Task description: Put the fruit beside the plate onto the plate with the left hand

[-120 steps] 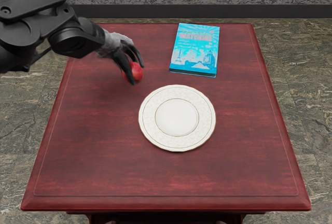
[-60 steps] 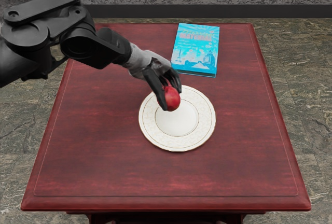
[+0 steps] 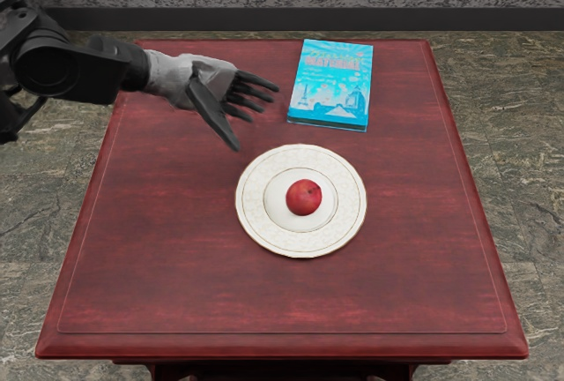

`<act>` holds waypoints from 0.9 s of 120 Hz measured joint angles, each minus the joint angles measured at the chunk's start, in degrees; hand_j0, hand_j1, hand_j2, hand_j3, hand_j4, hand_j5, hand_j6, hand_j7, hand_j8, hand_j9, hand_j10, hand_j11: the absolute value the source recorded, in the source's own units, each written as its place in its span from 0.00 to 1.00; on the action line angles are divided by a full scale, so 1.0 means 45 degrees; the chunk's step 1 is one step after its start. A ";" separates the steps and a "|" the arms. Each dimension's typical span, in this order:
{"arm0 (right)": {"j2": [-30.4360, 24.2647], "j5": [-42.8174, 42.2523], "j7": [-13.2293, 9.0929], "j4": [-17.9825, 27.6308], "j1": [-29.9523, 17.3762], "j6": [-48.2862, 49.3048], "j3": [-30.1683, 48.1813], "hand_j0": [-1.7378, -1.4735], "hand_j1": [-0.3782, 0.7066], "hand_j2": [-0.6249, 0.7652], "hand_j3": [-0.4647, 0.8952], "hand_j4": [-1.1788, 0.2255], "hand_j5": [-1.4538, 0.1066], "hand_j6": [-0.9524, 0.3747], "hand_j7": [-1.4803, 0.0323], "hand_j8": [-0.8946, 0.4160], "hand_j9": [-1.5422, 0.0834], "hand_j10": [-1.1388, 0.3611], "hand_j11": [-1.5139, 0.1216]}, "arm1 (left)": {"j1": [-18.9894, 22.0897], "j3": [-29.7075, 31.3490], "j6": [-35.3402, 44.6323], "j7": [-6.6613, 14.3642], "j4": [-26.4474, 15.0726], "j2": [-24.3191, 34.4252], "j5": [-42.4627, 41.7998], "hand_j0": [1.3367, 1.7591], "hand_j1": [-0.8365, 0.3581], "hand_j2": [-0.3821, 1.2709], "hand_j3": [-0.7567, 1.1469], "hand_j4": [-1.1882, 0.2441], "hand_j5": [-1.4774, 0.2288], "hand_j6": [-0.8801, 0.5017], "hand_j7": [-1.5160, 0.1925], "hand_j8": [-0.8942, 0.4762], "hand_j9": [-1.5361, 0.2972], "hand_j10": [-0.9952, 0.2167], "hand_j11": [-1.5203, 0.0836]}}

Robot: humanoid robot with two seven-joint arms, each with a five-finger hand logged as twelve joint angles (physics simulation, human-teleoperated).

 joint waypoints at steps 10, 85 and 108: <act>0.0000 0.0000 0.0000 0.0000 0.0000 0.0000 0.0000 0.30 0.03 0.45 0.34 0.84 0.93 0.72 0.98 0.68 0.95 0.76 0.93 | 0.0647 -0.0736 -0.0020 0.0000 0.0025 0.0826 -0.1110 0.76 0.92 0.26 0.40 0.77 0.80 0.59 0.82 0.61 0.78 0.75 0.88; 0.0000 -0.0001 0.0000 0.0000 0.0000 0.0000 0.0000 0.30 0.03 0.45 0.34 0.84 0.93 0.72 0.98 0.68 0.95 0.76 0.93 | 0.5254 -0.2536 -0.0043 0.0000 0.2570 0.4424 -0.4519 0.76 0.97 0.23 0.40 0.82 0.85 0.62 0.87 0.64 0.82 0.81 0.93; 0.0000 0.0000 0.0000 0.0000 0.0000 0.0000 0.0000 0.30 0.03 0.45 0.34 0.84 0.93 0.72 0.98 0.68 0.95 0.76 0.93 | 0.5281 -0.2520 -0.0043 0.0000 0.2751 0.4557 -0.4835 0.76 0.97 0.23 0.40 0.82 0.85 0.63 0.87 0.64 0.82 0.81 0.93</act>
